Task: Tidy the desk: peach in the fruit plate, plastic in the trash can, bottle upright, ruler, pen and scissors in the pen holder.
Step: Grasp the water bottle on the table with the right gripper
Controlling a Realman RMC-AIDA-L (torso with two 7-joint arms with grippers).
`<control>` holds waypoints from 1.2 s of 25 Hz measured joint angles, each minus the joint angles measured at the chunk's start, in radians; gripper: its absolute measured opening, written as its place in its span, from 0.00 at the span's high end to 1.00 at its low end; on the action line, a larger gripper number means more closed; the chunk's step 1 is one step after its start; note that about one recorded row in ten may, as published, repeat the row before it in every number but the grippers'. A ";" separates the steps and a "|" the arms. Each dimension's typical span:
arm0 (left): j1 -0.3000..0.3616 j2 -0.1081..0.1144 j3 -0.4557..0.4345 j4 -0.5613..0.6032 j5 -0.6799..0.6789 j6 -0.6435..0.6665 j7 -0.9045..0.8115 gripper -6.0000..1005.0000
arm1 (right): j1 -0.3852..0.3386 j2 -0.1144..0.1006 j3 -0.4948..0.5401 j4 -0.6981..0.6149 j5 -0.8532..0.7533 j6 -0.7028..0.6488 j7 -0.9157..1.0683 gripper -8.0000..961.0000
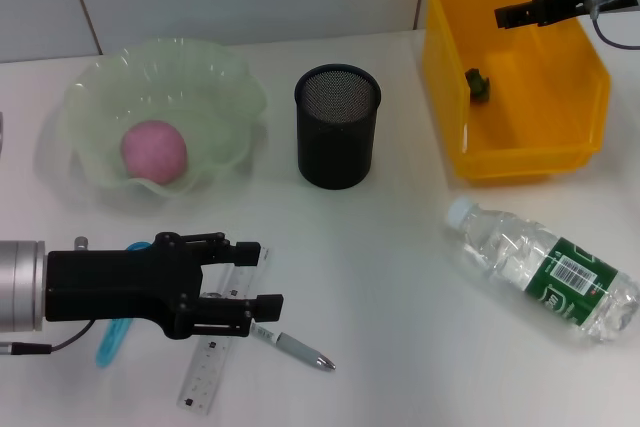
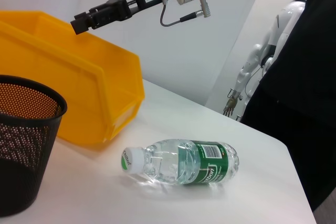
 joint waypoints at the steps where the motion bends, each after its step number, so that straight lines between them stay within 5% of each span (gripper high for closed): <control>1: 0.000 0.000 0.000 0.000 0.000 0.000 0.000 0.19 | 0.000 0.000 0.000 0.000 0.000 0.000 -0.001 0.34; 9: 0.000 0.000 0.003 0.000 0.000 0.006 -0.001 0.19 | -0.019 0.008 0.001 -0.053 0.093 -0.038 -0.009 0.27; 17: 0.001 0.005 -0.004 0.000 0.000 0.023 -0.002 0.19 | -0.102 -0.005 0.012 -0.117 0.532 -0.253 -0.184 0.27; 30: -0.009 0.009 -0.006 0.000 -0.003 0.058 -0.005 0.19 | -0.153 -0.034 0.032 -0.080 0.640 -0.582 -0.279 0.27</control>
